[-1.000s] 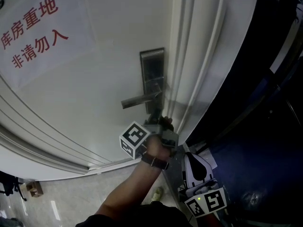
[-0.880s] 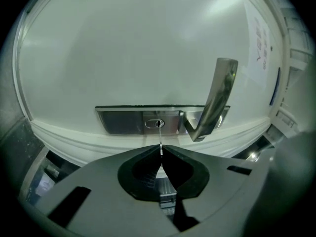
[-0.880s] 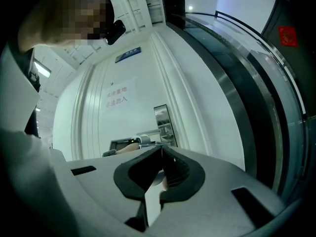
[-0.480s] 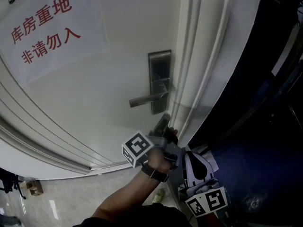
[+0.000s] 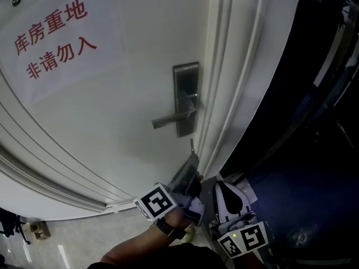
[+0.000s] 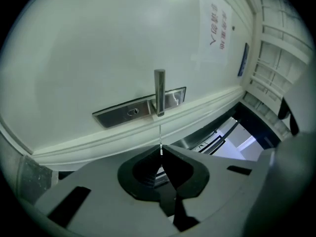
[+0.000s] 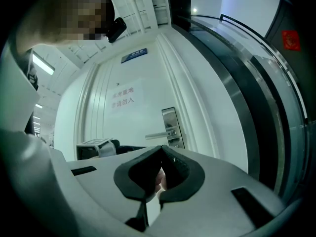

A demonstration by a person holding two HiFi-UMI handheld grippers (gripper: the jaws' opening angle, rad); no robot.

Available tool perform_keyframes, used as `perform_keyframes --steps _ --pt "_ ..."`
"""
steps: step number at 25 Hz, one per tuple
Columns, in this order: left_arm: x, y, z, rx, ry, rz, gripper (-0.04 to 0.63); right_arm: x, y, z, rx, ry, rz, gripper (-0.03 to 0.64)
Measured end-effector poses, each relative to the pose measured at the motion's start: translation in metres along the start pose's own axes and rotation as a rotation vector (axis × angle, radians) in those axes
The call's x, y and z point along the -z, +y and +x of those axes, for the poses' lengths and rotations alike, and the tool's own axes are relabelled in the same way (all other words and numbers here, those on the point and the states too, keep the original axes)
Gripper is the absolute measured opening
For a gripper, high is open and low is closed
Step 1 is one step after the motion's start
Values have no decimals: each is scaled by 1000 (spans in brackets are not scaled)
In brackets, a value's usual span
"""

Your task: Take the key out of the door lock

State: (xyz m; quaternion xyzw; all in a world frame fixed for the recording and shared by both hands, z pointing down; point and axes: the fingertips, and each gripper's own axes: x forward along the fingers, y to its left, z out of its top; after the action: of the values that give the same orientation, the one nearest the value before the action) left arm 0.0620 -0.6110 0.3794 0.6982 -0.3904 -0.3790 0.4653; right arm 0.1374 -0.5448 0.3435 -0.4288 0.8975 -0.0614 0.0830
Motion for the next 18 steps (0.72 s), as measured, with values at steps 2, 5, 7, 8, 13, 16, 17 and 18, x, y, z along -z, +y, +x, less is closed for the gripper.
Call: perform_keyframes --steps 2,5,7,8,13,16,17,18 --pt "3 -4 -10 7 18 40 8 0 6 1 -5 2 -11 13" --pt "8 -10 -23 29 41 43 8 -1 16 2 -6 -1 -27 12" --pt "10 -13 -29 45 49 57 6 -1 20 2 -3 -7 -31 12" --pt "10 -15 -32 53 53 70 8 -1 22 2 -1 -9 -33 12" --pt "8 -18 -40 61 67 98 8 1 30 0 7 -11 -34 12" --pt "6 -20 -43 79 71 95 8 0 35 1 11 -13 -38 12" --pt "6 -20 -43 82 74 97 6 -1 36 1 13 -15 -40 12" --pt "6 -20 -44 84 77 98 8 -1 37 0 15 -16 -42 12"
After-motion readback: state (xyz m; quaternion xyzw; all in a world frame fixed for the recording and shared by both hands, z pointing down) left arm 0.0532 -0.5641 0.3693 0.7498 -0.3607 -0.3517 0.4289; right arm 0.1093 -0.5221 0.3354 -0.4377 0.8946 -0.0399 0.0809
